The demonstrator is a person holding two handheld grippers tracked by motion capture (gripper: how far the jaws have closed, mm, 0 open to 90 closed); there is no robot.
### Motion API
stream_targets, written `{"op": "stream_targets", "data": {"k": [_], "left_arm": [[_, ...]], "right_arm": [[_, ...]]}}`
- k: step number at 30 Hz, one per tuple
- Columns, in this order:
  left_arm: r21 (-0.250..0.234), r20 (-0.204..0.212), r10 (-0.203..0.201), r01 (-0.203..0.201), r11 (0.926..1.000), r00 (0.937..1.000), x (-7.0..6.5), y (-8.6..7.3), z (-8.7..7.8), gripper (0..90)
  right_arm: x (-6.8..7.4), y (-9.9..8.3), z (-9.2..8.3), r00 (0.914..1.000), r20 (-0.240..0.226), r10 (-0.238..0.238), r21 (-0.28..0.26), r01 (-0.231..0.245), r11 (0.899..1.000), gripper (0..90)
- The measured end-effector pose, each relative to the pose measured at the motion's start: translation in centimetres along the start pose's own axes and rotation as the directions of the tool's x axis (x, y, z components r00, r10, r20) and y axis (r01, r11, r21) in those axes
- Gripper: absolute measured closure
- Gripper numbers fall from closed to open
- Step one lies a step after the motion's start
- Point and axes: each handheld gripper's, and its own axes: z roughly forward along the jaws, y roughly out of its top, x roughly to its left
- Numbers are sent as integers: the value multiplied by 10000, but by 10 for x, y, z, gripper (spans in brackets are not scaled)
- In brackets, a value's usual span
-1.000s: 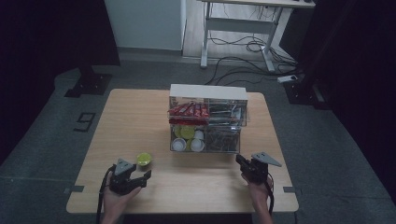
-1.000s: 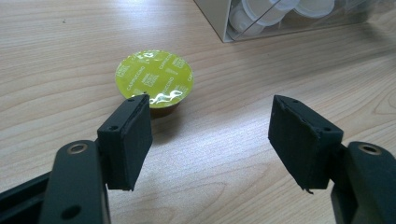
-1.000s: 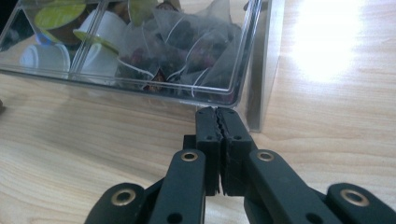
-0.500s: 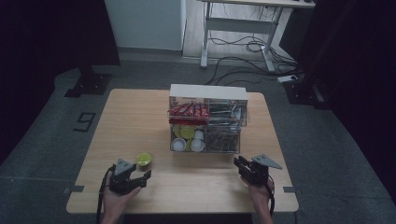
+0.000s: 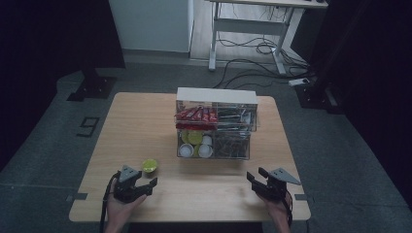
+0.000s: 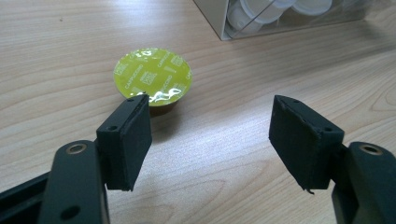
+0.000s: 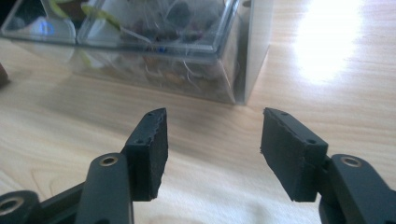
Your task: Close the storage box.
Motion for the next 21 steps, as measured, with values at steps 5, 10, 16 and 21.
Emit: {"op": "stream_targets", "data": {"k": [5,10,16,21], "left_arm": [[116,42,17,-18,9999,10000,-1,-1,2,298],[168,35,44,-45,9998,10000,-2,-1,4,297],[229,49,91,-92,9997,9999,-3,-2,6,297],[219,54,102,-103,9997,9999,-3,-1,5,294]], "right_arm": [[-8,-12,-7,9998,37,-205,323,204,9993,402],[-17,-21,-12,9996,223,-145,555,132,9984,407],[-19,-21,-11,9996,251,-85,583,70,9983,407],[-17,-21,-9,9996,236,-156,620,141,9980,404]]}}
